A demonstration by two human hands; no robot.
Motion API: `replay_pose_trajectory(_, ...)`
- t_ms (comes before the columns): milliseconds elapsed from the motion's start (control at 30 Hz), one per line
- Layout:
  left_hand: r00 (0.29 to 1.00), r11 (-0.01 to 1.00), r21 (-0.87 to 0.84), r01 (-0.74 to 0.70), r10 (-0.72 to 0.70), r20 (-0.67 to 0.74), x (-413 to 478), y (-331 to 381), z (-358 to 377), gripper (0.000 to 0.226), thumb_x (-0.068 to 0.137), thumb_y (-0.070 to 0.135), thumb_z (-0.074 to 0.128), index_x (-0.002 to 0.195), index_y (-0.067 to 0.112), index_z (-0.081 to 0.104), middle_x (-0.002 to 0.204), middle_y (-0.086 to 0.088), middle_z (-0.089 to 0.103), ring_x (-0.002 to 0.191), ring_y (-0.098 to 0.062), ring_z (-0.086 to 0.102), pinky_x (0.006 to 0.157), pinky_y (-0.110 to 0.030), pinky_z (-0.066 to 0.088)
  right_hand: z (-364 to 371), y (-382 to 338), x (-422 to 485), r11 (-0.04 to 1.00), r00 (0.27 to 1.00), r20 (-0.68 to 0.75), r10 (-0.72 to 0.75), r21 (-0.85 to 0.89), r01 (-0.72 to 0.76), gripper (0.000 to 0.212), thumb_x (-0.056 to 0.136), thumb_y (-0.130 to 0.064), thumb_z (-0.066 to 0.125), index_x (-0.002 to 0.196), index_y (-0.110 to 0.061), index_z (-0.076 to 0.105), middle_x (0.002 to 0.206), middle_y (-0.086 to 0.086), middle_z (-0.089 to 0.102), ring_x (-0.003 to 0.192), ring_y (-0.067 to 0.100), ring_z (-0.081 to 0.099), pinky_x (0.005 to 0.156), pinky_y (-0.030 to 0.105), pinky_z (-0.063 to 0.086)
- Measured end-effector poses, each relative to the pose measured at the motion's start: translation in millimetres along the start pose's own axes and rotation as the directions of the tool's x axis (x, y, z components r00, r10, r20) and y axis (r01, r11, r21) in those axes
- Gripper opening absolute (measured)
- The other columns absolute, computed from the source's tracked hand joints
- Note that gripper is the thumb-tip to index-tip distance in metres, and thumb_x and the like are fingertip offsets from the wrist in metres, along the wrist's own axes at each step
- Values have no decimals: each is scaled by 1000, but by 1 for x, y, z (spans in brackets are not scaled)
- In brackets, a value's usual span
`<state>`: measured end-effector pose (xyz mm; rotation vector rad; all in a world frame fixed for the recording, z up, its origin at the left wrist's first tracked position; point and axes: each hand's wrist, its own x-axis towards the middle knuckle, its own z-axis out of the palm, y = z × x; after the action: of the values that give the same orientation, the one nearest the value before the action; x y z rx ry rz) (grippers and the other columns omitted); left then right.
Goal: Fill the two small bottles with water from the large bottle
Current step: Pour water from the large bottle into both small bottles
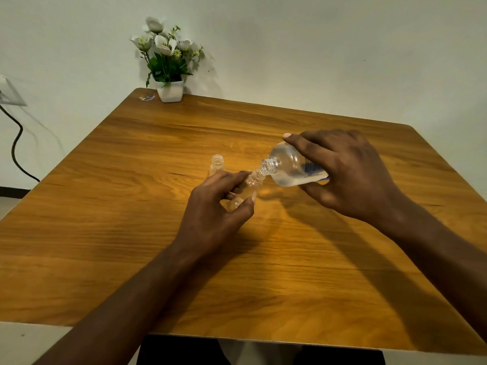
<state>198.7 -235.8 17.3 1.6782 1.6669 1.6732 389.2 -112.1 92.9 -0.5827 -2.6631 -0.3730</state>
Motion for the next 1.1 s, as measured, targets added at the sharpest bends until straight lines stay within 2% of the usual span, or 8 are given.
replay_pose_trajectory(300,1000,1000,-14,5,-5,1,0,1,0,48,76,12,70,122,18,60,97,2,65,88,-7,61,79,-26,52,-2,0,1,1000,1000,2,-11,-9,11,73,76,-28,76,142,-16,45,129,10,60,117,34,55,91,48,41)
replay_pose_trajectory(567,1000,1000,-16,7,-7,-3,0,2,0,47,75,12,69,122,11,62,98,-1,65,89,-10,62,80,-28,53,-3,1,3,1000,1000,-2,-14,-17,14,73,76,-28,77,141,-15,46,128,11,61,116,35,56,90,48,41)
replay_pose_trajectory(700,1000,1000,-4,6,-6,-6,0,0,0,45,77,5,72,120,11,64,96,-3,66,88,-12,62,79,-30,53,-3,1,3,1000,1000,0,-11,-14,11,74,76,-28,77,141,-16,46,129,10,60,117,34,55,90,47,41)
replay_pose_trajectory(833,1000,1000,-8,1,-1,0,0,0,0,46,76,13,69,121,15,62,96,0,65,89,-10,63,79,-29,53,-2,1,3,1000,1000,4,-12,-16,12,73,76,-29,76,142,-16,46,129,10,60,117,34,55,90,48,42)
replay_pose_trajectory(1100,1000,1000,-11,1,-2,-4,0,-3,0,46,77,11,71,122,13,63,96,0,65,88,-11,63,80,-31,53,-2,0,3,1000,1000,7,-12,-14,13,72,77,-29,75,142,-16,46,129,10,60,117,33,55,90,47,41)
